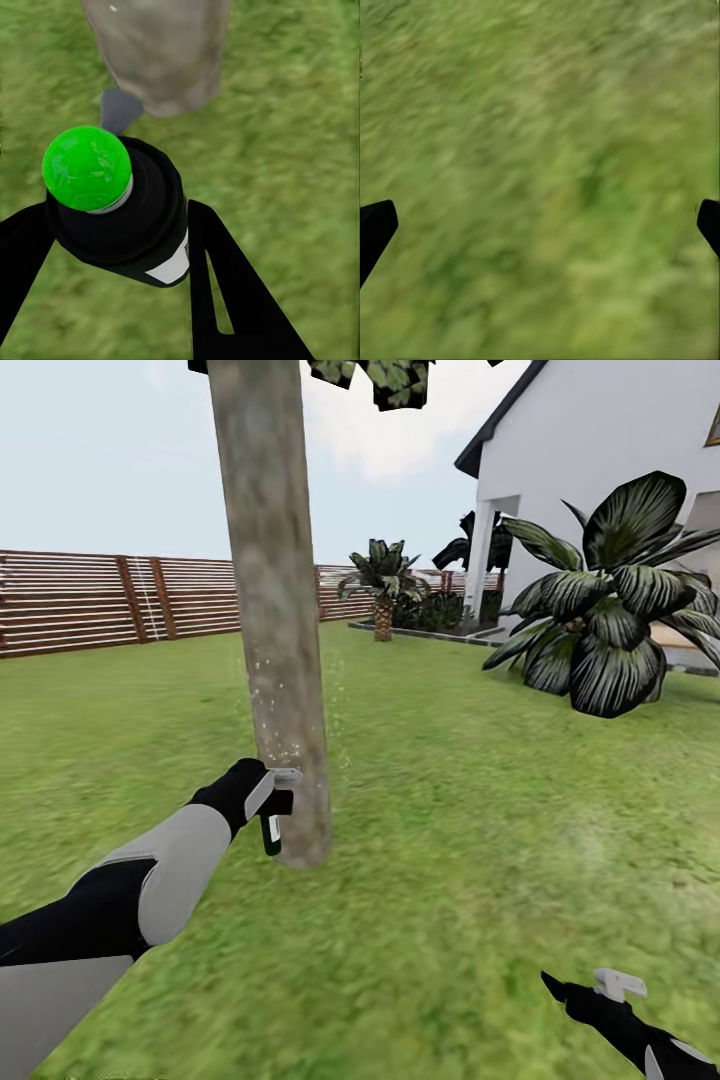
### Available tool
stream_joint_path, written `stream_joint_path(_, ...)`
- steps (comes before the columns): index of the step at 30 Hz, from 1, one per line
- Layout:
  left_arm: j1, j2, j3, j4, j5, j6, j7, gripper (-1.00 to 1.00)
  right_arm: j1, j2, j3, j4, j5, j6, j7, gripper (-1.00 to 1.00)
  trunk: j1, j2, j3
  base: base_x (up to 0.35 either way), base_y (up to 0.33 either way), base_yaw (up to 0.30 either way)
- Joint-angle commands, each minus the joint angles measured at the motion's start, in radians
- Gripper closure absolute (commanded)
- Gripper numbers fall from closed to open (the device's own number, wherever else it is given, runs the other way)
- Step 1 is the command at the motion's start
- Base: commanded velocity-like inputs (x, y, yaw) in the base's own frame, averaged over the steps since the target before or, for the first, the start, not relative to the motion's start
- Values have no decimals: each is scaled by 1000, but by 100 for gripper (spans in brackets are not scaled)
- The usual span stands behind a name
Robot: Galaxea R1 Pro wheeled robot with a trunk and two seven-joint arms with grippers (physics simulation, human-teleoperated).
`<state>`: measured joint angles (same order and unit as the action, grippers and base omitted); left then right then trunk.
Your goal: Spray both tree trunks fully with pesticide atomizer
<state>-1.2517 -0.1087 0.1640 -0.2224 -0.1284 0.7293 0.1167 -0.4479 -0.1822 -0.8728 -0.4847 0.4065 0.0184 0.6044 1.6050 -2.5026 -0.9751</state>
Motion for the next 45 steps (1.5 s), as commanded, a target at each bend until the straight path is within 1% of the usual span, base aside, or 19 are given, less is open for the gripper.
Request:
stream_joint_path(1,1,0,-1,0,-1,0,0,100,0,0,0,0,0,0,0,-100,0,0,0,122,-313,253)
stream_joint_path(7,29,0,-1,-1,-1,-1,0,100,0,0,0,0,0,0,0,-100,0,0,0,92,-313,229)
stream_joint_path(21,31,1,1,-8,-2,0,1,100,0,0,0,0,0,0,0,-100,0,0,0,-24,-307,6)
stream_joint_path(23,31,2,2,-32,-2,2,3,100,0,0,0,0,0,0,0,-100,0,0,0,0,-76,0)
stream_joint_path(25,31,3,2,-103,-3,10,5,100,0,0,0,0,0,0,0,-100,0,0,0,0,-23,0)
stream_joint_path(26,30,3,2,-137,-3,29,7,100,0,0,0,0,0,0,0,-100,0,0,0,0,-8,0)
stream_joint_path(27,29,3,2,-162,-3,70,9,100,0,0,0,0,0,0,0,-100,0,0,0,0,-4,0)
stream_joint_path(29,24,3,1,-227,-4,186,13,100,0,0,0,0,0,0,0,-100,0,0,0,0,-1,0)
stream_joint_path(32,22,3,0,-301,-6,241,14,100,0,0,0,0,0,0,0,-100,0,0,0,0,0,0)
stream_joint_path(34,6,3,0,-329,-8,257,15,100,0,0,0,0,0,0,0,-100,0,0,0,0,0,131)
stream_joint_path(38,-24,3,0,-331,-7,261,15,100,0,0,0,0,0,0,0,-100,0,0,0,0,0,230)
stream_joint_path(44,-43,1,0,-333,-7,262,15,100,0,0,0,0,0,0,0,-100,0,0,0,0,0,256)
stream_joint_path(45,-52,1,0,-333,-6,262,16,100,0,0,0,0,0,0,0,-100,0,0,0,0,0,256)
